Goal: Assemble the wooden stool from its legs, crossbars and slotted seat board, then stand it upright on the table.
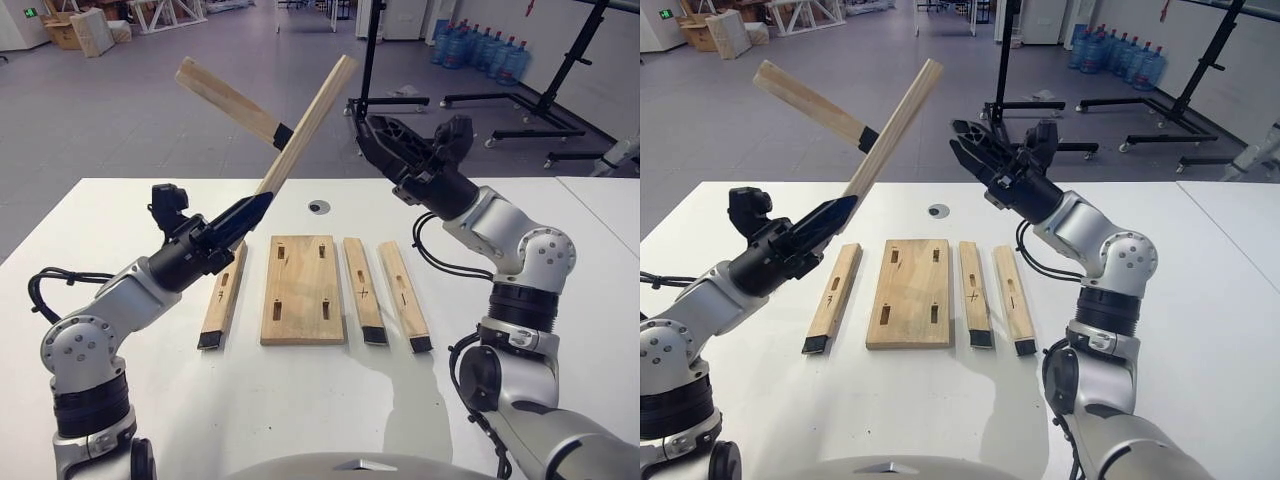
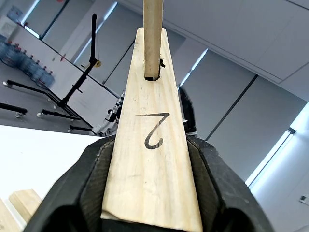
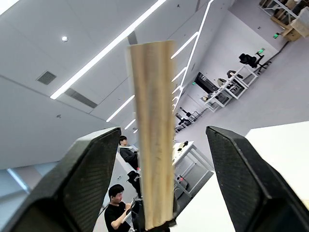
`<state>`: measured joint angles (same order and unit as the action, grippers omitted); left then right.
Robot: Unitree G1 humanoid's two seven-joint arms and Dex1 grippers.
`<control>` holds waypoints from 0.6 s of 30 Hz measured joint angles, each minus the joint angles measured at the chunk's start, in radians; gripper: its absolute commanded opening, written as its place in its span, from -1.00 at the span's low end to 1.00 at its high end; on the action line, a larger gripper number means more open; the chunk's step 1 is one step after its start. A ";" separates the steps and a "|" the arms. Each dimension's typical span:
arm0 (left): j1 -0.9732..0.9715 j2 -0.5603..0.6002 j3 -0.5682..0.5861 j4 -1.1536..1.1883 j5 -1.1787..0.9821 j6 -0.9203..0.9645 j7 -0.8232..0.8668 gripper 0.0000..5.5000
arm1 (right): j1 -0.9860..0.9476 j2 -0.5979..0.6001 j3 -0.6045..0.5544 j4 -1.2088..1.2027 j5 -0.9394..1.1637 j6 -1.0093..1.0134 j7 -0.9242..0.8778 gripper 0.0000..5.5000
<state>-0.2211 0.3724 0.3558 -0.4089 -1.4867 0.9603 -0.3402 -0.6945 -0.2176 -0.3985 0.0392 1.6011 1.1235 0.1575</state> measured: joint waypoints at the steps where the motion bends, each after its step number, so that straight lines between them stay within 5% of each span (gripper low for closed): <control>1: 0.004 0.002 -0.009 0.000 -0.002 -0.001 0.002 -0.27 | 0.000 0.006 0.009 -0.022 0.010 -0.009 -0.002 0.36; 6: 0.014 0.011 -0.036 0.000 -0.042 -0.007 0.004 -0.27 | 0.016 0.013 0.054 -0.056 0.022 -0.043 -0.021 0.65; 18: 0.046 0.037 -0.086 -0.014 -0.096 -0.028 -0.008 -0.27 | 0.032 0.009 0.097 -0.017 0.110 -0.071 -0.071 0.66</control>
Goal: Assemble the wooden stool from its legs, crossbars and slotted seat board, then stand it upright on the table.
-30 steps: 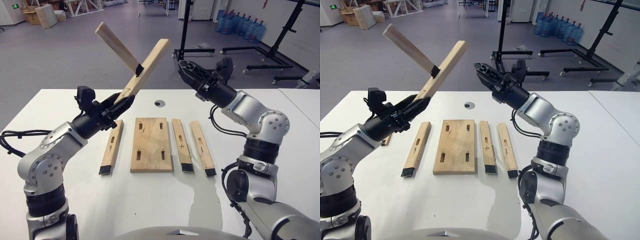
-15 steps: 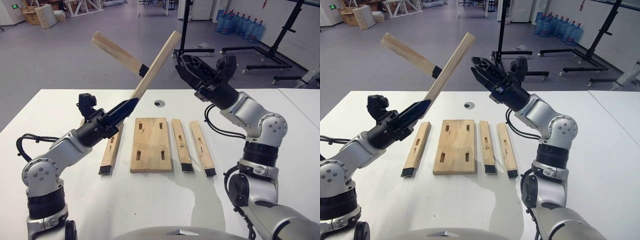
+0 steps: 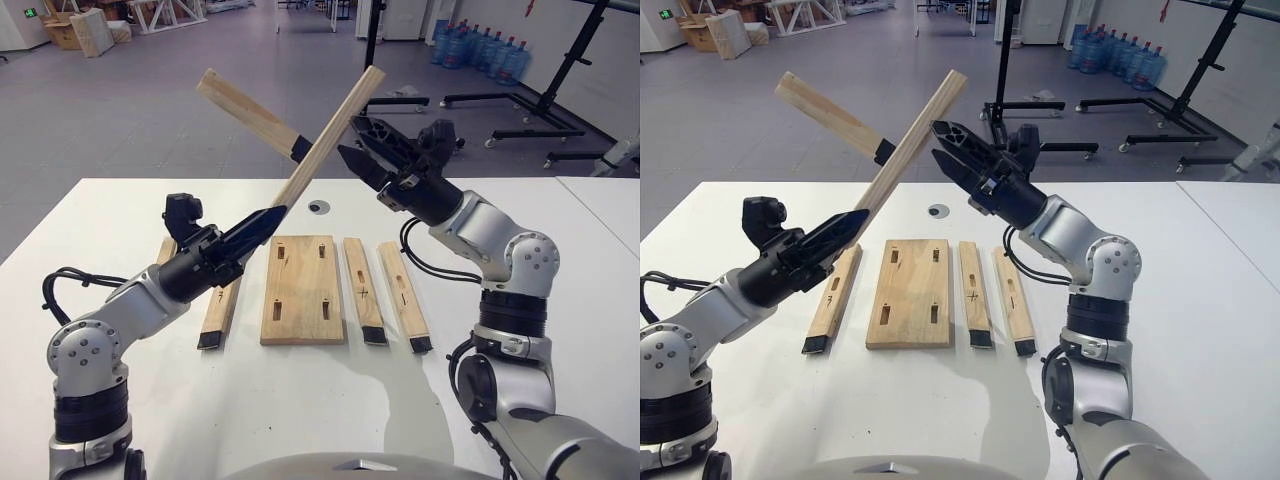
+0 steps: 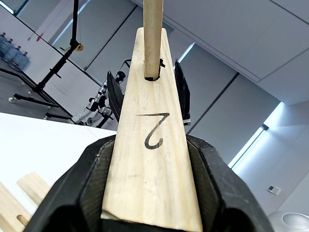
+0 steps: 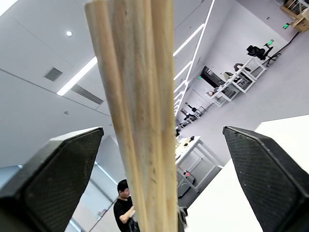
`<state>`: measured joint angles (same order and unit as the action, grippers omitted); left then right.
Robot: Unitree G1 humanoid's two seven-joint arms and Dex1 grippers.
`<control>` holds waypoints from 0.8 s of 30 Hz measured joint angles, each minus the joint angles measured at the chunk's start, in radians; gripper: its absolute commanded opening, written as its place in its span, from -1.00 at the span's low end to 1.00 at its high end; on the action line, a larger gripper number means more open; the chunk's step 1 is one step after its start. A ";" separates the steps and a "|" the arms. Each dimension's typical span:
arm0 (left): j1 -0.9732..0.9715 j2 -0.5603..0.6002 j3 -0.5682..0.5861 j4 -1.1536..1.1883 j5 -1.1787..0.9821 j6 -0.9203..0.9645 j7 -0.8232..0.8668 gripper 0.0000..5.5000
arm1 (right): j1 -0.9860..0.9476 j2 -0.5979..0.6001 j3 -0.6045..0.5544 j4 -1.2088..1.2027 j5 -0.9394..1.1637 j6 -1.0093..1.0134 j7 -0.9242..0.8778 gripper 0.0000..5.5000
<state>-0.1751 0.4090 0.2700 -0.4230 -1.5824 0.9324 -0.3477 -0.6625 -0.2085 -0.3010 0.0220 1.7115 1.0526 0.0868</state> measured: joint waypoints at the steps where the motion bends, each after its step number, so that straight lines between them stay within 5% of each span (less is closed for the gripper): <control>1: 0.007 0.000 -0.003 0.000 0.000 -0.002 0.000 -0.27 | -0.003 0.002 0.007 0.000 0.007 -0.008 -0.006 0.66; 24: 0.019 0.002 -0.068 -0.014 0.000 -0.046 -0.002 -0.27 | -0.034 0.047 0.086 -0.001 0.032 -0.117 -0.017 0.56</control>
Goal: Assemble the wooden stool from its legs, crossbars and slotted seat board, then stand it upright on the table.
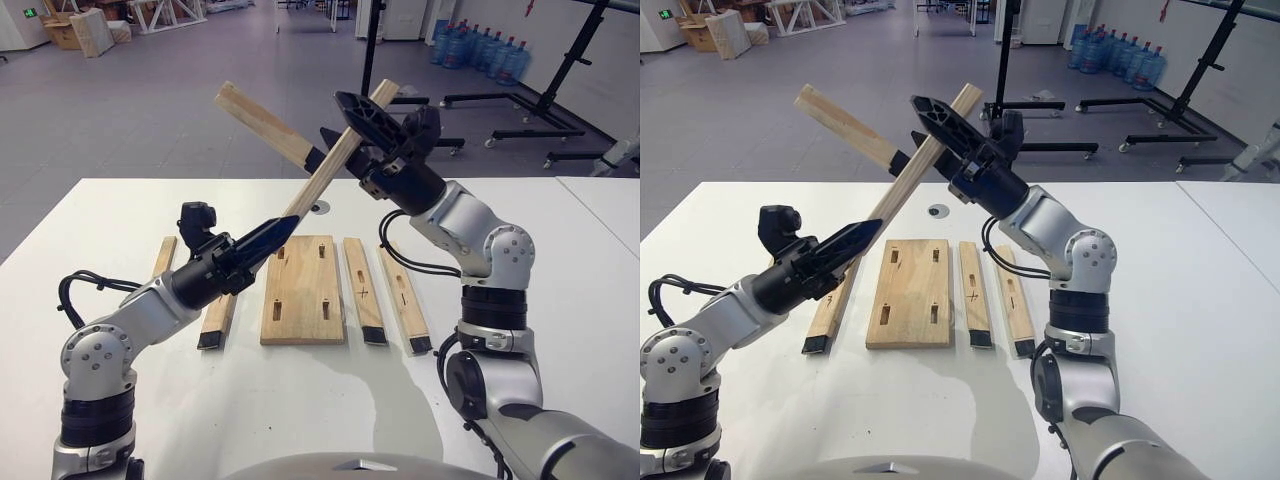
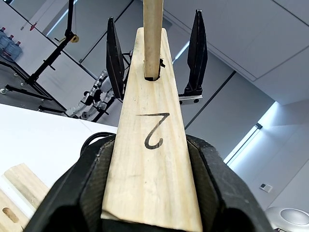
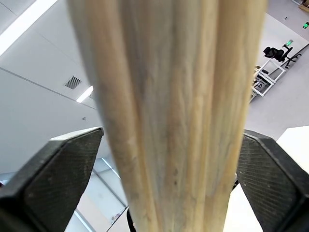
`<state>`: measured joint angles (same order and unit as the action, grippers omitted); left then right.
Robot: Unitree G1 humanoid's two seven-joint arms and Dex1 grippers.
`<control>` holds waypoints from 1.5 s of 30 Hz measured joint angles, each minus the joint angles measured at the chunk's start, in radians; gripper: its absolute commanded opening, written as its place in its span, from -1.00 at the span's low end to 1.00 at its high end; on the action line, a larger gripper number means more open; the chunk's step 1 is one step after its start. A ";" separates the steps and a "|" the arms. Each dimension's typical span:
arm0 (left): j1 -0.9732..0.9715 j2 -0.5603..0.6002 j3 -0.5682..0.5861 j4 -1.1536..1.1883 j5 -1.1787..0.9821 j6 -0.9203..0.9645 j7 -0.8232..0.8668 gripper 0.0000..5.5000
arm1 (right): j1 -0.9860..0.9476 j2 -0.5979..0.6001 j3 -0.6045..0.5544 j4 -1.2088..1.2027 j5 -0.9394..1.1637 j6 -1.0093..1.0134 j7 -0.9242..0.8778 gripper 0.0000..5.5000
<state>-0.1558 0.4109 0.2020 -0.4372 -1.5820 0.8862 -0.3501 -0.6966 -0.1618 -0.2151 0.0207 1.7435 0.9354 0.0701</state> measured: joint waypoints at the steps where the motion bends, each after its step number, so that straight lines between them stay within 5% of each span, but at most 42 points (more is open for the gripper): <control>1: 0.000 0.000 0.000 0.000 0.000 -0.002 0.000 -0.27 | 0.000 0.000 0.001 0.000 -0.004 0.000 0.001 0.48; 11: 0.000 0.000 -0.006 0.000 -0.001 -0.012 -0.008 -0.27 | 0.000 0.004 0.012 -0.001 -0.011 -0.004 -0.001 -0.22; 18: 0.005 0.000 -0.012 -0.006 0.001 -0.020 -0.004 -0.27 | 0.001 0.003 0.012 -0.003 -0.016 -0.005 0.002 -0.22; 27: 0.004 0.001 -0.009 -0.021 0.046 -0.056 0.027 0.26 | 0.045 -0.028 0.011 -0.053 -0.136 -0.026 0.068 -0.25; 35: 0.015 0.095 0.081 -0.036 0.105 -0.093 0.251 0.27 | 0.072 -0.184 0.027 -0.123 -0.549 -0.190 0.282 -0.25; 45: 0.110 0.136 -0.277 -0.107 0.628 0.093 0.549 0.27 | 0.125 -0.192 0.231 -0.089 -1.163 -0.635 0.476 -0.25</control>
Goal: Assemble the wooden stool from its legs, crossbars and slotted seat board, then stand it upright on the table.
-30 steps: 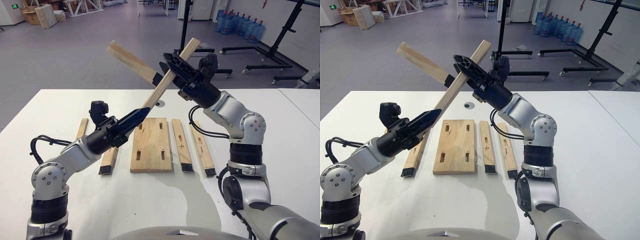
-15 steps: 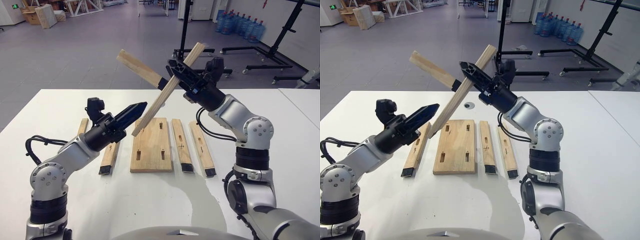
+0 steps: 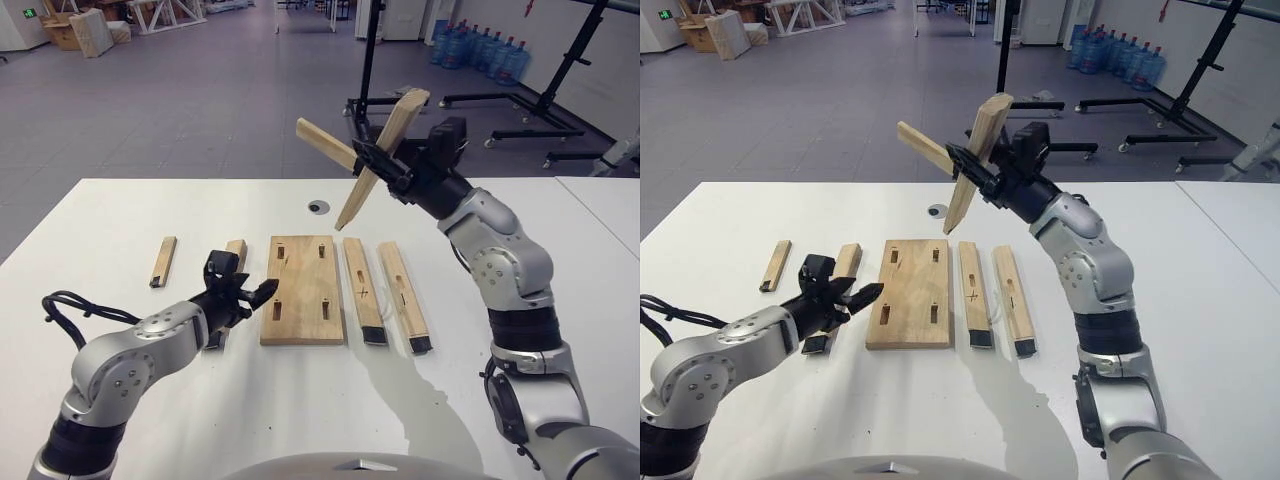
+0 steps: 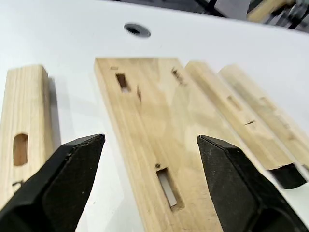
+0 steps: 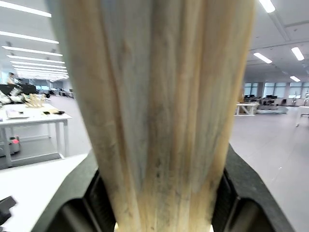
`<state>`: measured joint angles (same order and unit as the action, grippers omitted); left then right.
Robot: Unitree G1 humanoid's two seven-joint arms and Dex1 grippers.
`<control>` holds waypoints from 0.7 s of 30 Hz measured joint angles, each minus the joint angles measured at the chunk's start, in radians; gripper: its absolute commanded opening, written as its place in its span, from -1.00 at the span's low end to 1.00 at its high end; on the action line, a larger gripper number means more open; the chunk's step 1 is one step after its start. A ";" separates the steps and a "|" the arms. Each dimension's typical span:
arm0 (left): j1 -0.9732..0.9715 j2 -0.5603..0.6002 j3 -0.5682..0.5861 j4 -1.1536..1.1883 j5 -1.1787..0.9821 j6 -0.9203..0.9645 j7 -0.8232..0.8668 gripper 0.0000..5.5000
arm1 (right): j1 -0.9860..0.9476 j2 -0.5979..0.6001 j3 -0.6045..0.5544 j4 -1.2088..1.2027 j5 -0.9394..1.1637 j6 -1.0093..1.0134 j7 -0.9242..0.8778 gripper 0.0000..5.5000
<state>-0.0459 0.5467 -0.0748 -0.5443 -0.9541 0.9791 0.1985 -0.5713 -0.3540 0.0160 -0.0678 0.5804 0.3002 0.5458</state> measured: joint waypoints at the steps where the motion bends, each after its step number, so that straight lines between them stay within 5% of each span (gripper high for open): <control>1: 0.008 -0.002 -0.023 0.010 0.046 0.003 0.001 0.27 | 0.006 0.013 0.009 0.022 -0.024 -0.017 0.006 -0.25; 12: 0.024 -0.086 -0.082 0.078 0.292 -0.002 -0.057 0.27 | 0.032 0.064 -0.022 0.198 -0.052 -0.166 0.183 -0.25; 21: 0.023 -0.109 0.017 0.036 0.292 0.109 -0.121 0.27 | -0.006 0.124 -0.035 0.374 -0.070 -0.389 0.419 -0.25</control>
<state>-0.0226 0.4379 -0.0582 -0.5080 -0.6618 1.0882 0.0776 -0.5772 -0.2302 -0.0195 0.3063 0.5107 -0.0886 0.9651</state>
